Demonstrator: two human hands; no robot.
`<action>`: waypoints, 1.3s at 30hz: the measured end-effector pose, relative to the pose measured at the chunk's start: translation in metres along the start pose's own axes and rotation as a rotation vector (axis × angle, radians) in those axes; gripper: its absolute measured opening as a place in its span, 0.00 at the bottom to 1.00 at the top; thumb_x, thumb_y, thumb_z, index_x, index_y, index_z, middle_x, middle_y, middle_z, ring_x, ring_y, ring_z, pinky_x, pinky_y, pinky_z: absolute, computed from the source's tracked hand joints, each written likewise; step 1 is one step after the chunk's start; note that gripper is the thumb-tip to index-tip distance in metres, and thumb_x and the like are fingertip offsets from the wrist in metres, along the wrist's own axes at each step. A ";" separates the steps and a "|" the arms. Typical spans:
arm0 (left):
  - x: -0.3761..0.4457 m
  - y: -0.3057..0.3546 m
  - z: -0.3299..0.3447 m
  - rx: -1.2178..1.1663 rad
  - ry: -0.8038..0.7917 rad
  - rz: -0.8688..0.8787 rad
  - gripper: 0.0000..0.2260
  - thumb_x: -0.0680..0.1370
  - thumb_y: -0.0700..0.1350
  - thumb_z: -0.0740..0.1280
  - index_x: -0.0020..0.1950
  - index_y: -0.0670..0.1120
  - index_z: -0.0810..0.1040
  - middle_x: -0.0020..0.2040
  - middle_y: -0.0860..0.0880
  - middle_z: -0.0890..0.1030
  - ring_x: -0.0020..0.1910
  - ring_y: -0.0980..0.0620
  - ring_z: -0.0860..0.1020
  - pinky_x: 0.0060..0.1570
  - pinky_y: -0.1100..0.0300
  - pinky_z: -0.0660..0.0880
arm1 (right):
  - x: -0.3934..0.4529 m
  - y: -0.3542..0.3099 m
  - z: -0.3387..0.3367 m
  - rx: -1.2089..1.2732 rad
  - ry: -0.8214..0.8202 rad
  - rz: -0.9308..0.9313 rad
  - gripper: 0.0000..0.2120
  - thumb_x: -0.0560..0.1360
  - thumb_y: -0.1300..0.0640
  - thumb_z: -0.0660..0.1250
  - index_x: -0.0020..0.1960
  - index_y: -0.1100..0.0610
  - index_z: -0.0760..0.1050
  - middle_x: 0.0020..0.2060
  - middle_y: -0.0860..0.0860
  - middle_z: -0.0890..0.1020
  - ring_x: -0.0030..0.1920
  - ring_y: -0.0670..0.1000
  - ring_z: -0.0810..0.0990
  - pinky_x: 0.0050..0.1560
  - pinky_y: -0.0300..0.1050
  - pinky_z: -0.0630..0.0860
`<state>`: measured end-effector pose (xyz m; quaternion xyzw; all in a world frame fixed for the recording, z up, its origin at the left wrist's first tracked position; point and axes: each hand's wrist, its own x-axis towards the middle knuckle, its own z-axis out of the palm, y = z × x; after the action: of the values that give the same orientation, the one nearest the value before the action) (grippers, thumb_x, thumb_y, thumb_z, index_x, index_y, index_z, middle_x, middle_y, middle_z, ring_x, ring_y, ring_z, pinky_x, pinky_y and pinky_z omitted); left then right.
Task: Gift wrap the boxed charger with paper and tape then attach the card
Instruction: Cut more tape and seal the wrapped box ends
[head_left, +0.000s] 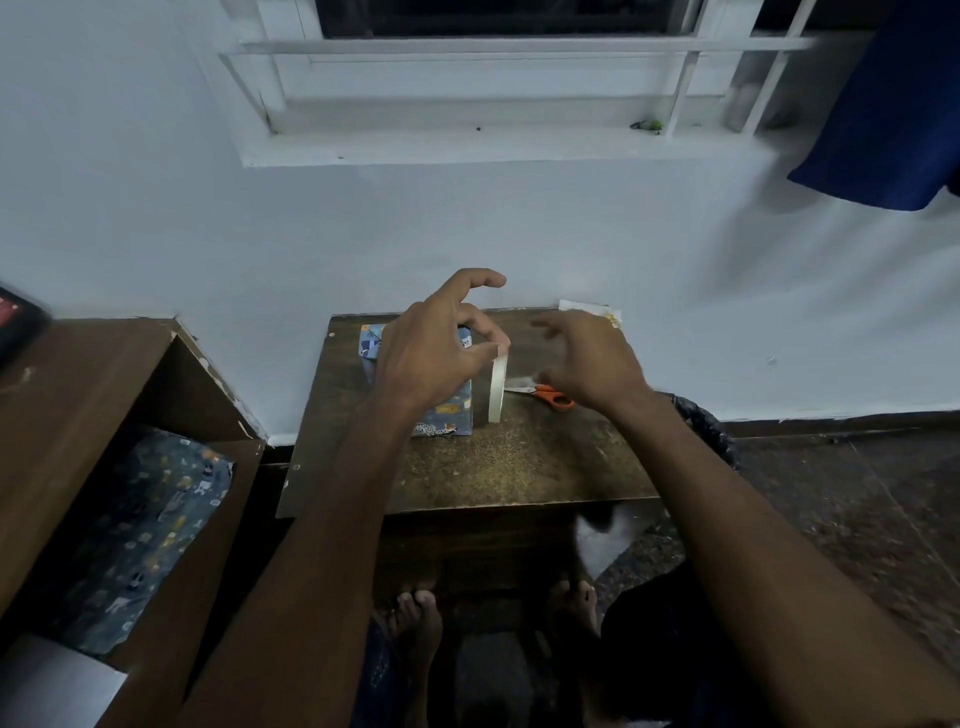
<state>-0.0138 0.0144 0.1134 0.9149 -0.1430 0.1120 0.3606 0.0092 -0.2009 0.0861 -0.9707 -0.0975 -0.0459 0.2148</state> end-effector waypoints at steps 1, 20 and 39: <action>0.000 0.000 -0.001 -0.010 -0.007 0.005 0.28 0.76 0.51 0.78 0.71 0.64 0.71 0.44 0.72 0.84 0.51 0.60 0.83 0.58 0.54 0.77 | -0.002 -0.005 -0.002 0.172 0.019 -0.085 0.33 0.71 0.56 0.80 0.73 0.47 0.75 0.67 0.46 0.80 0.52 0.37 0.78 0.56 0.45 0.77; 0.004 -0.008 0.003 -0.354 0.117 0.045 0.32 0.73 0.45 0.81 0.73 0.52 0.70 0.45 0.58 0.88 0.50 0.55 0.87 0.62 0.41 0.79 | 0.001 -0.026 0.014 0.331 0.056 -0.140 0.08 0.76 0.55 0.71 0.40 0.53 0.85 0.28 0.48 0.81 0.30 0.47 0.76 0.34 0.44 0.71; 0.006 0.002 0.002 -0.291 0.124 -0.191 0.41 0.73 0.54 0.81 0.81 0.54 0.64 0.41 0.58 0.88 0.48 0.58 0.86 0.67 0.46 0.78 | -0.019 -0.027 -0.012 0.097 0.267 -0.339 0.04 0.74 0.55 0.71 0.44 0.50 0.85 0.33 0.47 0.84 0.32 0.49 0.76 0.32 0.44 0.67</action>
<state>-0.0082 0.0107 0.1153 0.8538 -0.0477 0.1119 0.5061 -0.0150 -0.1856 0.1055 -0.9143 -0.2321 -0.2049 0.2613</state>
